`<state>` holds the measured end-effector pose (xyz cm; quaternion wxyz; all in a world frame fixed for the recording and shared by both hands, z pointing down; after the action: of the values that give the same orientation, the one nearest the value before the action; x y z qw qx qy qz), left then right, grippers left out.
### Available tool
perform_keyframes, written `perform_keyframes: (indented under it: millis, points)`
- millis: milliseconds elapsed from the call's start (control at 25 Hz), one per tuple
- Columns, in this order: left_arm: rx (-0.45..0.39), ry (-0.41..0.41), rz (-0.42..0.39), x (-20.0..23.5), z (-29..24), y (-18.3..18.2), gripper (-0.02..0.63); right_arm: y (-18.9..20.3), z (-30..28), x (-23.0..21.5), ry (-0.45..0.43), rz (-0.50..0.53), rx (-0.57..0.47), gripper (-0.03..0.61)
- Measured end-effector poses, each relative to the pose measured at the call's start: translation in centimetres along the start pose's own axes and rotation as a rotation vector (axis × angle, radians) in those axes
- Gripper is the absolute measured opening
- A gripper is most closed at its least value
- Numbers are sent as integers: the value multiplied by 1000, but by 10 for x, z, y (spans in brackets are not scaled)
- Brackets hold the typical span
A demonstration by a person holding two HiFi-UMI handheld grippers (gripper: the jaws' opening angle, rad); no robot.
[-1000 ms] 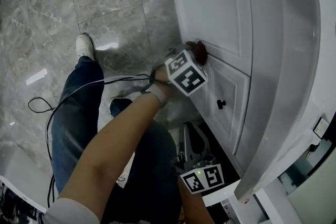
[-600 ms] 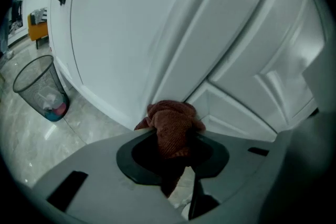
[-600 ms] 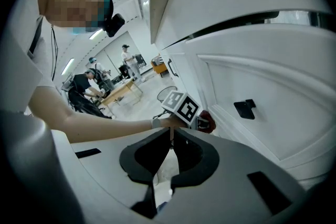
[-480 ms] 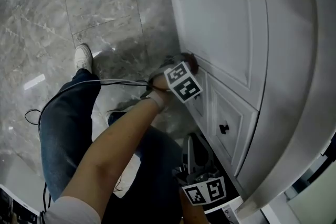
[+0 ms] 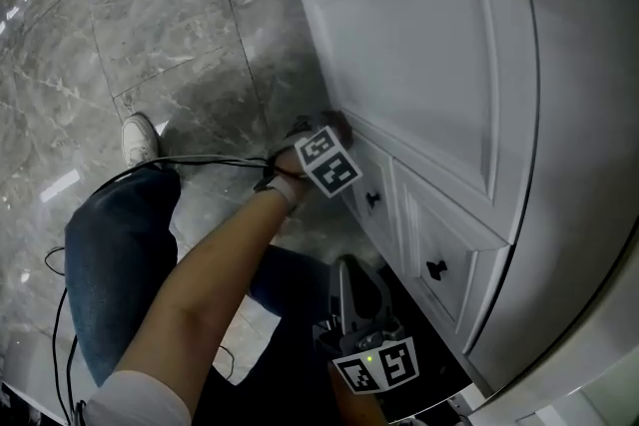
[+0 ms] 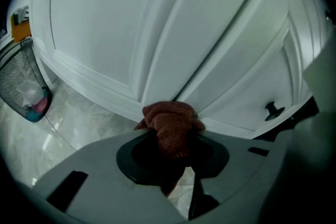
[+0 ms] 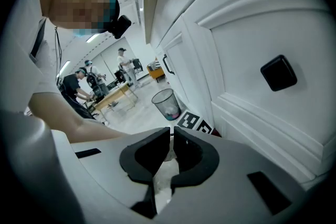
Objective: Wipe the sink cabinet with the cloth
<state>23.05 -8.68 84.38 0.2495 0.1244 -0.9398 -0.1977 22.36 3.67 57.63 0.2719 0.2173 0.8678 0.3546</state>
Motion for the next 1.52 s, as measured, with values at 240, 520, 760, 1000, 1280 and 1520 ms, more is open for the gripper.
perform_keyframes:
  millis: [240,520,760,1000,1280,1520]
  points:
    - [51,0,-50,-13,-16,13,109,15,2,-5,36,-14,-9,35]
    - [-8,90,2,-57,19,-3,106,2,27,-15,103,-79,-53,35]
    - [-109,110,78,-82,75,-33,104,-13,67,-19,163,-118,-55,35]
    - [-127,63,16,-95,121,-51,105,-22,97,-4,175,-160,-32,35]
    - [-106,58,24,-108,135,-60,106,-28,121,12,141,-190,-9,35]
    - [-122,33,11,-119,129,-52,104,-20,133,-4,145,-177,-23,35]
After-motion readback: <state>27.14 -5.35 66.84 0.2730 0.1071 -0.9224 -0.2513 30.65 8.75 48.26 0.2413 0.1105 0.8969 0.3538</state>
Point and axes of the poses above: the fingertips, and each gripper's own axes: z backward along the fingers, x to its left, y out of its underside, the point moved 1 cm from there along z, backward along the fingers, and after that the axes turned 5 degrees about z, right-handed, at the moved point
